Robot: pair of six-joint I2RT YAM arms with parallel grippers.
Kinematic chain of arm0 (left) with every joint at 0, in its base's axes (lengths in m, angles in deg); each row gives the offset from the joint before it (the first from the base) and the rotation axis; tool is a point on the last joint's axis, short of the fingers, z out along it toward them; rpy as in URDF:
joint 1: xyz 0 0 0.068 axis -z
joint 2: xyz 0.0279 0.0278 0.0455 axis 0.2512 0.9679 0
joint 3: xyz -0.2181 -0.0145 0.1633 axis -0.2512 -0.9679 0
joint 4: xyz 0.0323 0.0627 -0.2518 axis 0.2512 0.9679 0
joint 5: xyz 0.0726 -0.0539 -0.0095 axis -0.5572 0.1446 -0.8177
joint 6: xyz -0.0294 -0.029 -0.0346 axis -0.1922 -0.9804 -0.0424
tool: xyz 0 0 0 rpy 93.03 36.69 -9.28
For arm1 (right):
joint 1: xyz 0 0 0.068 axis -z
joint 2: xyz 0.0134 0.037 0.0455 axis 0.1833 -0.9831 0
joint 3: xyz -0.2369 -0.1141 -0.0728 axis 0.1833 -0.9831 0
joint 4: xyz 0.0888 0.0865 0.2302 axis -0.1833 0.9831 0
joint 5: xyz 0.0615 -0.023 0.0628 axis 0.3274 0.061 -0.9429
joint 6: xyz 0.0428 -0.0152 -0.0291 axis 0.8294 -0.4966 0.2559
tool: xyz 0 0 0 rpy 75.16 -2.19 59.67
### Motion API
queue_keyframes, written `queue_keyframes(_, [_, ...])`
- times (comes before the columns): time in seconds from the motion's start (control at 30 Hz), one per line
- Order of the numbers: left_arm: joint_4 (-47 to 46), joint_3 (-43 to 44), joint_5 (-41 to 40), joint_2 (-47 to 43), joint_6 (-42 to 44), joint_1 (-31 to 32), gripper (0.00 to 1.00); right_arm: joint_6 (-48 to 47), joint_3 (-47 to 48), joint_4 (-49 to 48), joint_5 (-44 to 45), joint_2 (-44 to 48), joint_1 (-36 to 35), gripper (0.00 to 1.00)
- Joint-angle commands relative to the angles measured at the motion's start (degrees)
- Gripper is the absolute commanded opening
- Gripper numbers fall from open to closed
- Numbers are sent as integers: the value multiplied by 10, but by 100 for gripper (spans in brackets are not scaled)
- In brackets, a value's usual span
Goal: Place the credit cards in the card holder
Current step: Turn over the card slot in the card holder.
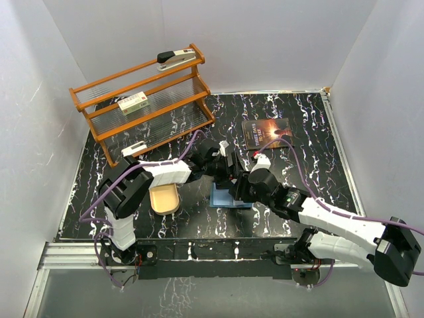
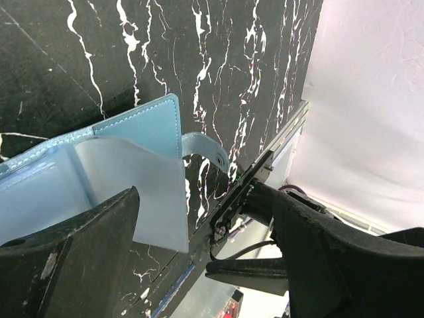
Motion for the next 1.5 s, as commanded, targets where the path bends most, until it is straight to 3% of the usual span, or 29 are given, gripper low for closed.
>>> queue_keyframes(0.0, [16,27,-3,8,14,5,80,-9,20,-20,-15,7,-4,41])
queue_keyframes(0.4, [110,69,-45,-7,69,2,80,-32,23,-50,14,-102,-8,51])
queue_keyframes(0.6, [242,126,-131,-48,137,-18,80,-36,41,-44,39,-149,-8,53])
queue_keyframes(0.9, [426,131,-229,-168,228,-99,80,-26,72,-17,61,-200,-8,53])
queue_keyframes(1.07, [520,144,-278,-234,322,-156,79,-4,89,16,85,-228,-10,54])
queue_keyframes(1.2, [558,151,-315,-269,434,-166,78,7,94,25,90,-252,-11,54])
queue_keyframes(1.47, [580,94,-283,-301,641,-166,71,23,115,57,101,-302,-15,49])
